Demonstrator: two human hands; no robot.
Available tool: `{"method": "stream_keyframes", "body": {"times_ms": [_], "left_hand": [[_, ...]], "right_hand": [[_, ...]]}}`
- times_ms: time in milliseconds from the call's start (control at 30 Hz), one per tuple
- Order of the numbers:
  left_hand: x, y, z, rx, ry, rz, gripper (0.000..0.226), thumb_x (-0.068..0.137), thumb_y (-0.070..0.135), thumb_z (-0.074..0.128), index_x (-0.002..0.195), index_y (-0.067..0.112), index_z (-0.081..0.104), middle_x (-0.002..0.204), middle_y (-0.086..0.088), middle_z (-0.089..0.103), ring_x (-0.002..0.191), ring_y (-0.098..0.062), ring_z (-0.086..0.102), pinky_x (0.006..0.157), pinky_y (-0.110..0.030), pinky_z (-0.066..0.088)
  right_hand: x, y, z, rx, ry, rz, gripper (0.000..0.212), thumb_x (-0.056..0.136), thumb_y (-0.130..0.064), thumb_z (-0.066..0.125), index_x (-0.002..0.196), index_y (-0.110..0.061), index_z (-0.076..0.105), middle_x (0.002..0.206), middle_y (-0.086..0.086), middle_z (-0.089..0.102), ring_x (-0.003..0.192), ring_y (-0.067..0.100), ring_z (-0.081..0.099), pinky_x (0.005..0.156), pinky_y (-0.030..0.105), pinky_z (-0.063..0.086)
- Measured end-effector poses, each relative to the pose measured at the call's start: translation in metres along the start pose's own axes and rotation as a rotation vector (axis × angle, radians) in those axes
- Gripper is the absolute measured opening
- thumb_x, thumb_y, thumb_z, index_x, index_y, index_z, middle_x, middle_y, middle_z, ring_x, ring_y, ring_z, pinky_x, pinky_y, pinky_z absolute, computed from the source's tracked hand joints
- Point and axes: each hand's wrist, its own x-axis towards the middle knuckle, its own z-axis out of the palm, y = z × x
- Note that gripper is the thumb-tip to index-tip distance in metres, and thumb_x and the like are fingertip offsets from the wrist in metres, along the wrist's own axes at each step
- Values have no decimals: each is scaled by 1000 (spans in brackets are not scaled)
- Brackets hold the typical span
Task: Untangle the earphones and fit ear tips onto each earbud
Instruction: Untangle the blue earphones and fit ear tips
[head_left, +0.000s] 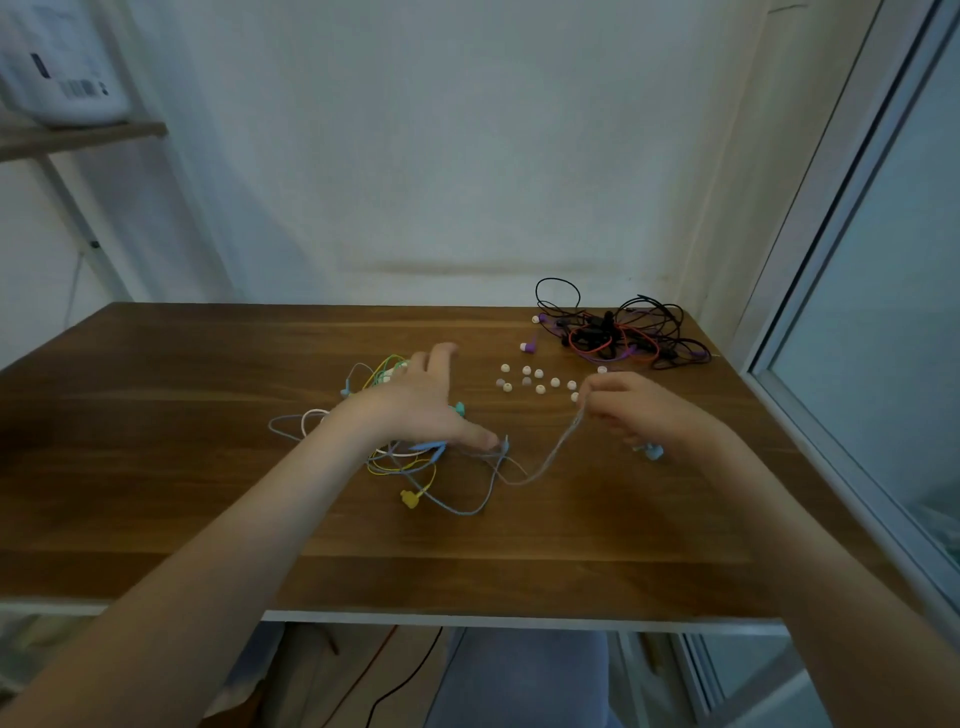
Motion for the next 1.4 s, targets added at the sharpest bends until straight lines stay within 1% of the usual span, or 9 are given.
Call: {"method": "stream_keyframes", "body": {"times_ms": [100, 233, 367, 467, 600, 833, 1033, 1267, 1400], "left_hand": [[-4, 16, 1, 58, -38, 158, 109, 71, 62, 71, 151, 27, 7, 159, 2, 7, 144, -26, 15, 114, -45, 27], [0, 34, 13, -203, -95, 274, 78, 85, 62, 55, 146, 23, 24, 149, -2, 37, 129, -16, 43, 106, -36, 39], [8, 43, 24, -574, -180, 207, 54, 95, 45, 49, 136, 15, 31, 106, -7, 65, 77, -11, 62, 65, -20, 48], [15, 39, 30, -759, -213, 140, 24, 102, 29, 44, 108, 7, 49, 58, -2, 49, 39, -10, 32, 38, -20, 28], [25, 26, 31, -767, -113, 98, 29, 104, 22, 39, 93, 2, 56, 51, -2, 34, 35, -10, 22, 37, -19, 17], [32, 12, 35, -644, -92, 11, 27, 104, 20, 39, 88, 11, 58, 63, -1, 56, 40, -8, 39, 38, -18, 31], [44, 16, 48, -376, 133, 79, 19, 97, 18, 42, 111, 21, 55, 103, -3, 63, 88, -18, 65, 82, -38, 55], [50, 25, 52, -749, -184, -91, 49, 100, 53, 28, 110, 13, 56, 74, -7, 67, 47, -11, 51, 41, -18, 43], [58, 19, 51, -948, -237, -95, 39, 103, 35, 40, 109, 3, 61, 68, -3, 68, 49, -5, 46, 44, -15, 38]], "right_hand": [[3, -13, 10, -69, -55, -11, 22, 92, -9, 39, 84, -17, 58, 56, -6, 38, 45, 7, 30, 44, 22, 24], [9, -25, 25, -97, -43, -106, 12, 94, -11, 40, 91, -20, 45, 68, -3, 44, 55, 8, 37, 52, 23, 30], [13, -30, 32, -107, -87, -227, 14, 98, -12, 39, 102, -13, 26, 75, 0, 45, 63, 9, 38, 55, 20, 34], [12, -26, 28, -25, -98, -188, 18, 97, -7, 42, 102, -14, 27, 71, 1, 47, 60, 9, 43, 50, 17, 37], [12, -13, 20, 104, -184, -172, 8, 94, -6, 53, 101, -7, 49, 78, 6, 63, 70, 16, 61, 64, 23, 50], [22, 2, 19, 357, -190, -103, 11, 92, 2, 51, 101, -4, 54, 87, 10, 61, 78, 16, 63, 71, 31, 56], [34, 1, 36, 219, -95, -149, 15, 89, -3, 61, 102, -6, 56, 91, 5, 60, 76, 10, 59, 67, 23, 52], [41, 6, 51, 190, 46, -220, 19, 82, -8, 71, 98, -7, 61, 90, 4, 69, 85, 16, 65, 80, 30, 53], [46, 6, 53, 84, 151, -246, 19, 79, -8, 74, 94, -10, 61, 95, 3, 65, 86, 11, 63, 79, 27, 52]]}}
